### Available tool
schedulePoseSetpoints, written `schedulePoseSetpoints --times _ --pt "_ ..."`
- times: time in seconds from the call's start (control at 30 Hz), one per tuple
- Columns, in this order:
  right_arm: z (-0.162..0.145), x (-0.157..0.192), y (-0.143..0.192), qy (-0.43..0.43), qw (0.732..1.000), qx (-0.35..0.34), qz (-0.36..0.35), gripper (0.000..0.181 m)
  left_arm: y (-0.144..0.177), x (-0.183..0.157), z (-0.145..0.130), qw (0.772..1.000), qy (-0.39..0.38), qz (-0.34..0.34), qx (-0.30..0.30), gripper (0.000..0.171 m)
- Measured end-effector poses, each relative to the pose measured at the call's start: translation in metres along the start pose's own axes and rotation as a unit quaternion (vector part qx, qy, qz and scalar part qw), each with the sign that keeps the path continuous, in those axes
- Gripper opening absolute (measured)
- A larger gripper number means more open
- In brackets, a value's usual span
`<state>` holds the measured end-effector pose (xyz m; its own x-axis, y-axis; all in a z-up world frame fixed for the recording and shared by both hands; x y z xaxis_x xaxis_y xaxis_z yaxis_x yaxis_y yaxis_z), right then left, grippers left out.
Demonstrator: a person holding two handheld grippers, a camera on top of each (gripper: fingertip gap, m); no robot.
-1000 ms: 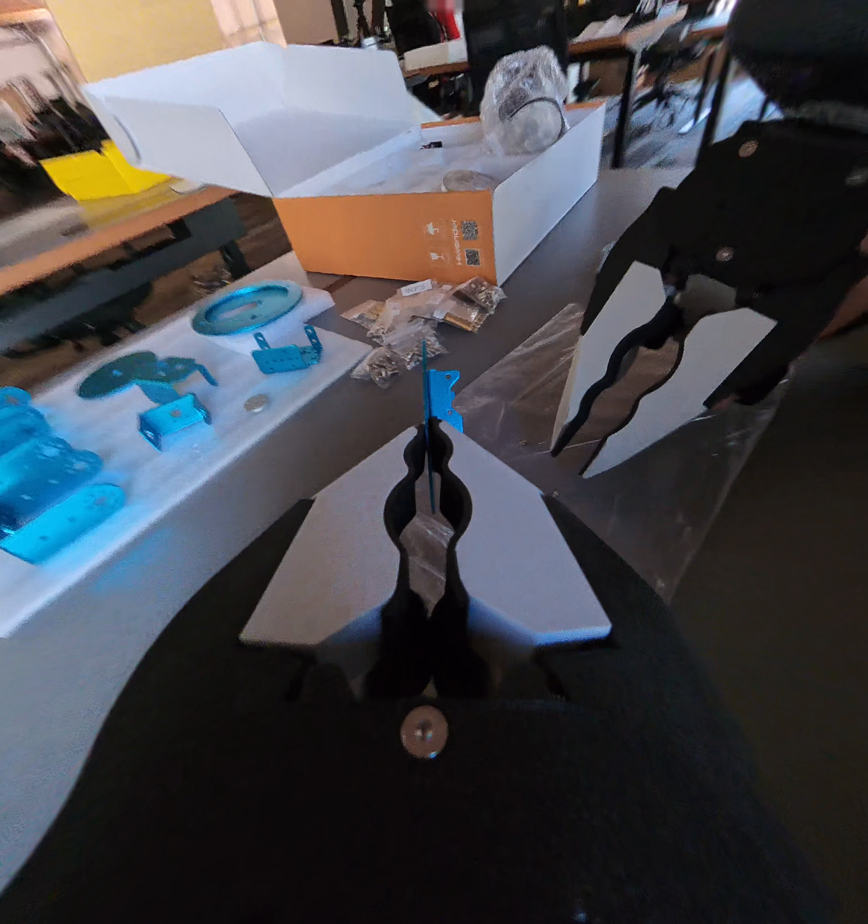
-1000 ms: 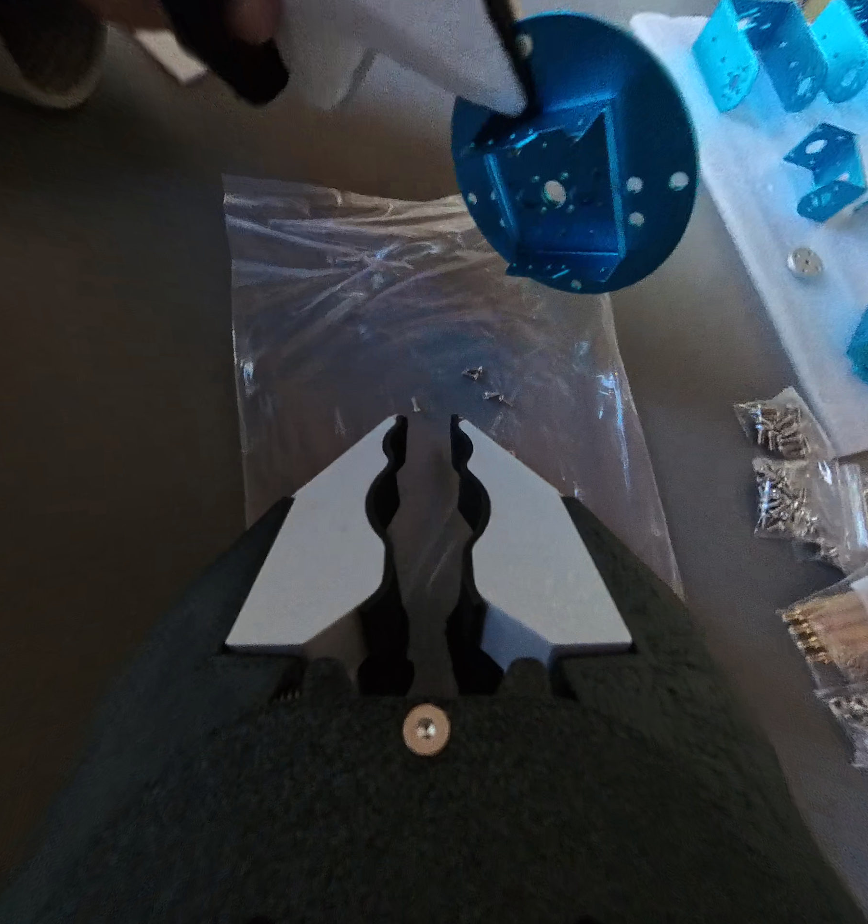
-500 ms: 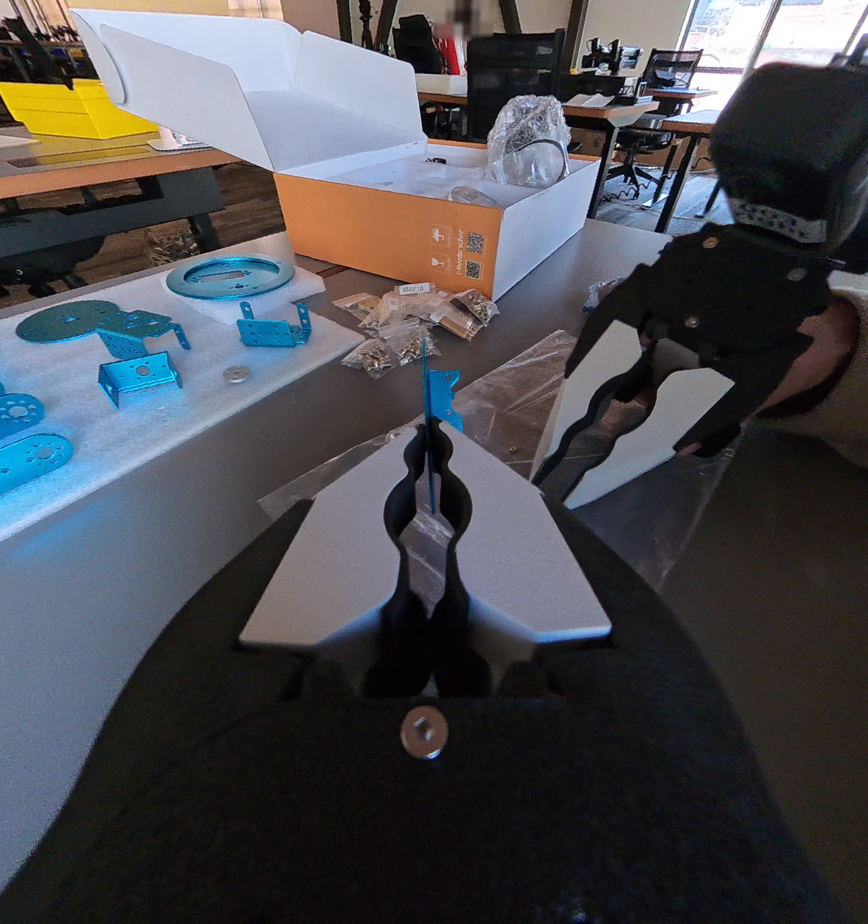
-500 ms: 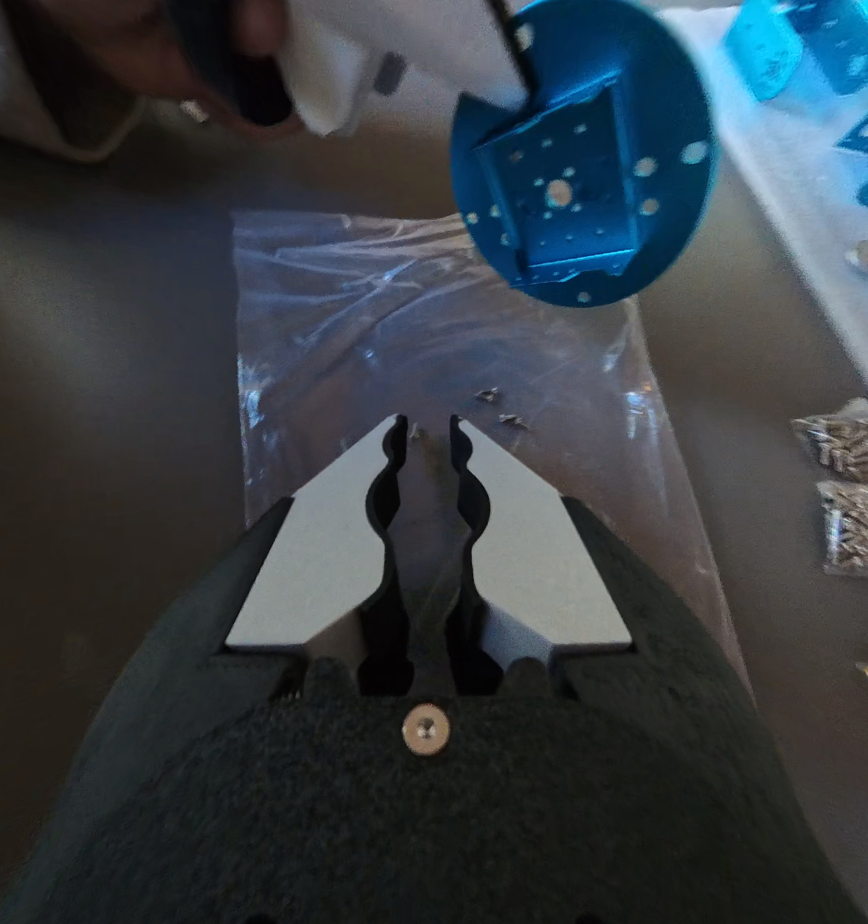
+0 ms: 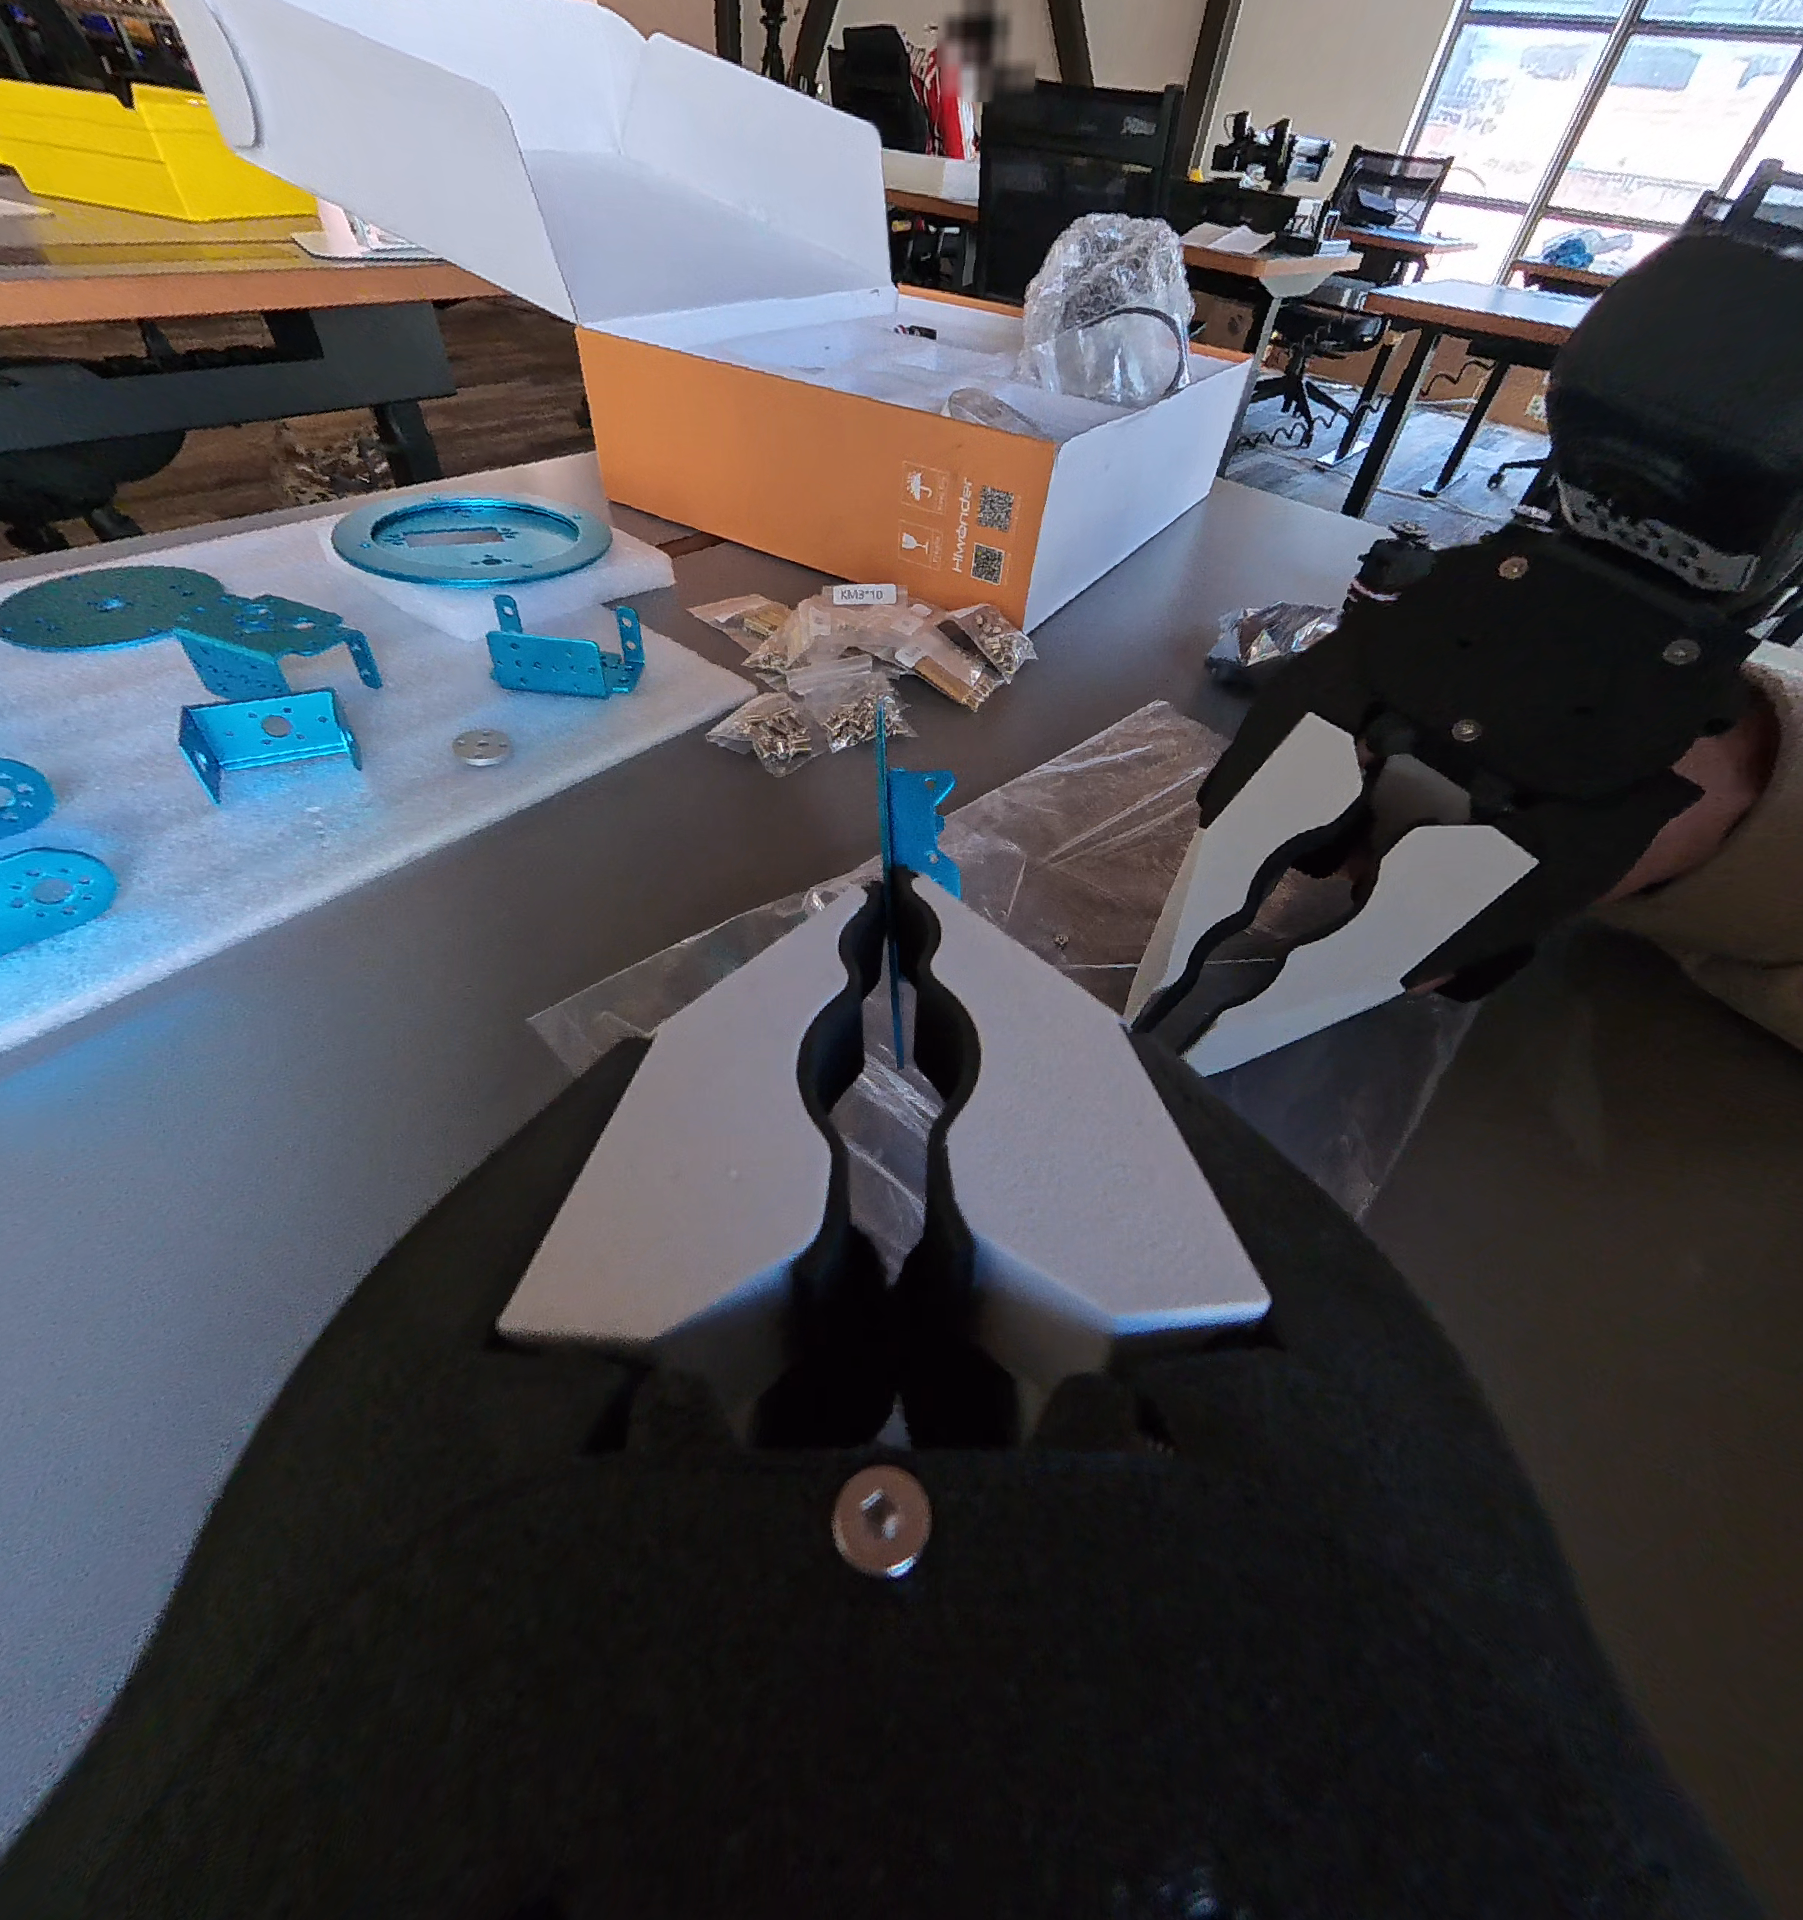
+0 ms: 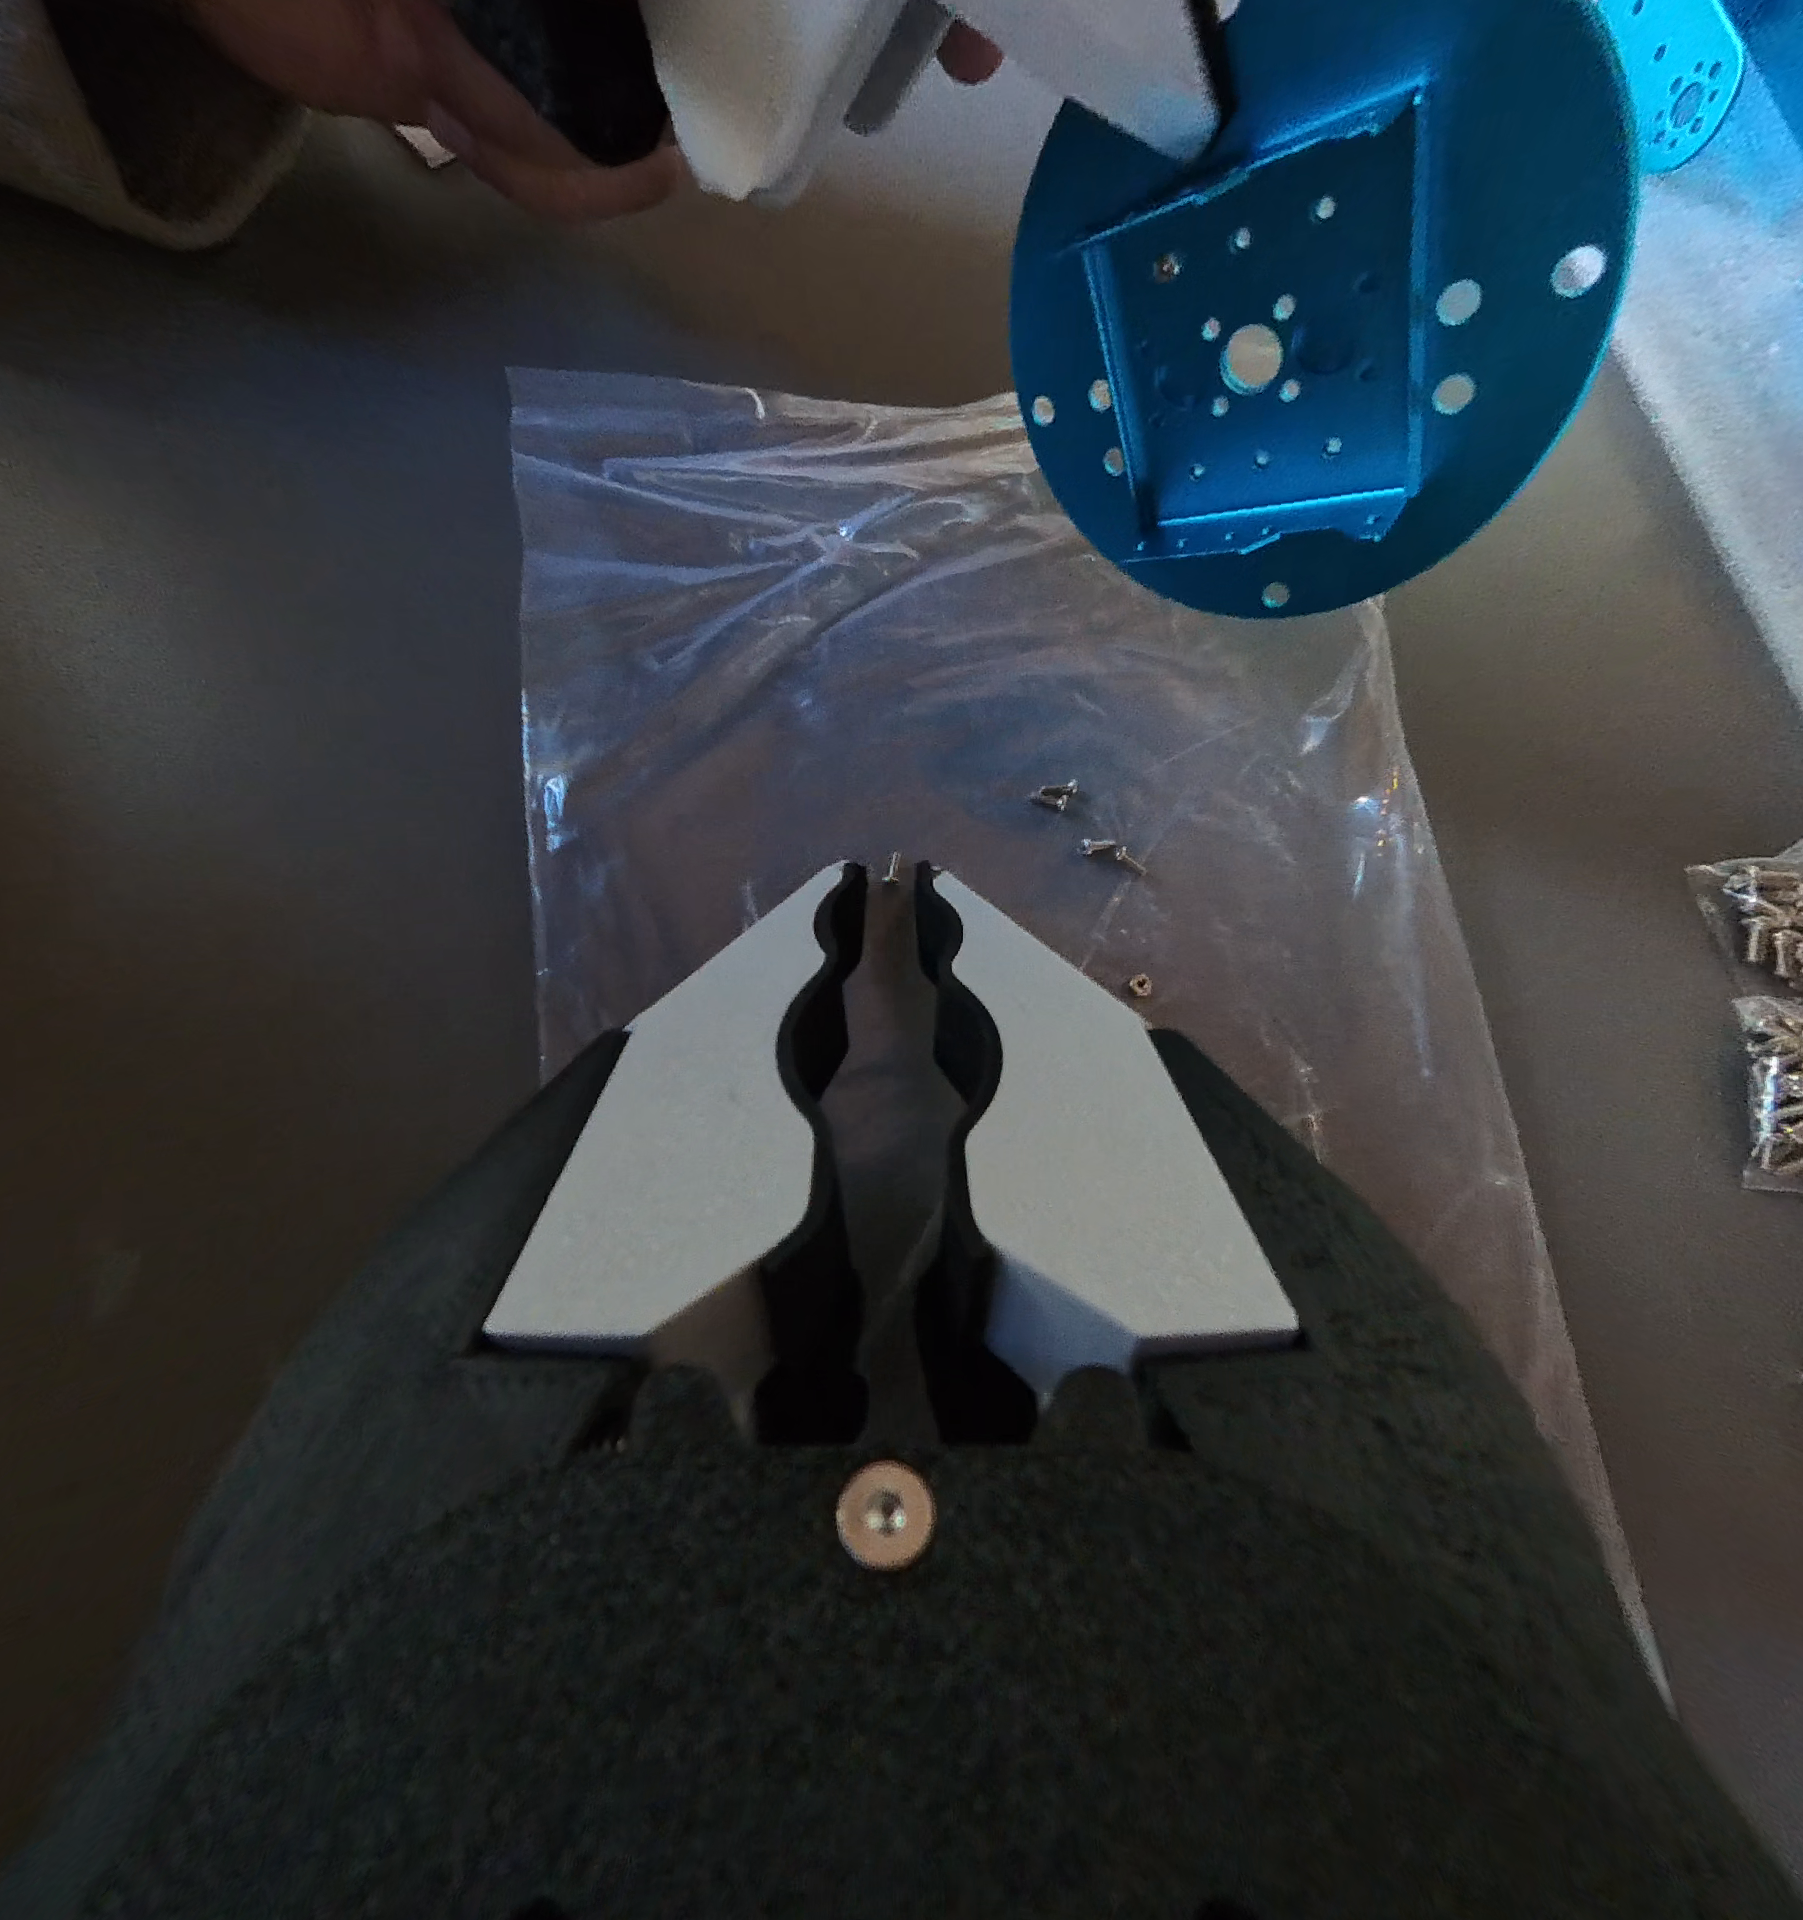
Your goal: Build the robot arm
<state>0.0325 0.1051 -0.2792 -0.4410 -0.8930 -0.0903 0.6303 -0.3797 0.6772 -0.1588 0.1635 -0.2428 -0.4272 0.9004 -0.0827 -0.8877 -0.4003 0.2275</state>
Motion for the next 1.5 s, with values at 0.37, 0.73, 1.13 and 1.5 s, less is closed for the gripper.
schedulePoseSetpoints --times 0.37,0.73,1.13,1.5 --pt "-0.002 -0.002 -0.001 -0.007 1.000 -0.007 -0.002 0.002 0.001 0.002 0.000 1.000 0.028 -0.011 -0.002 0.000" --pt "0.000 0.002 -0.003 0.037 0.999 -0.003 -0.027 0.000 0.001 0.004 0.000 0.999 0.039 -0.015 0.000 0.000" --pt "0.012 -0.015 0.014 0.120 0.984 0.079 0.100 0.020 0.001 0.005 -0.001 0.999 0.047 -0.018 0.000 0.000" --pt "0.035 -0.054 -0.004 0.315 0.905 -0.007 0.287 0.016 0.003 0.017 -0.001 0.995 0.094 -0.020 -0.002 0.000"
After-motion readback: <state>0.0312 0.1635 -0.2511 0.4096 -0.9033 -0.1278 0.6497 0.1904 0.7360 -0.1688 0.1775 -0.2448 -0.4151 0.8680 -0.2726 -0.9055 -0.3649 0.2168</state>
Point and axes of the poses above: each gripper's, where its closed fingertips meet, y back along the fingers, z out of its top, x = y × z across the jaws, the point moved 10 cm from there along y, back along the fingers, and after that the axes turned 1 degree about z, right-handed, at the moved point
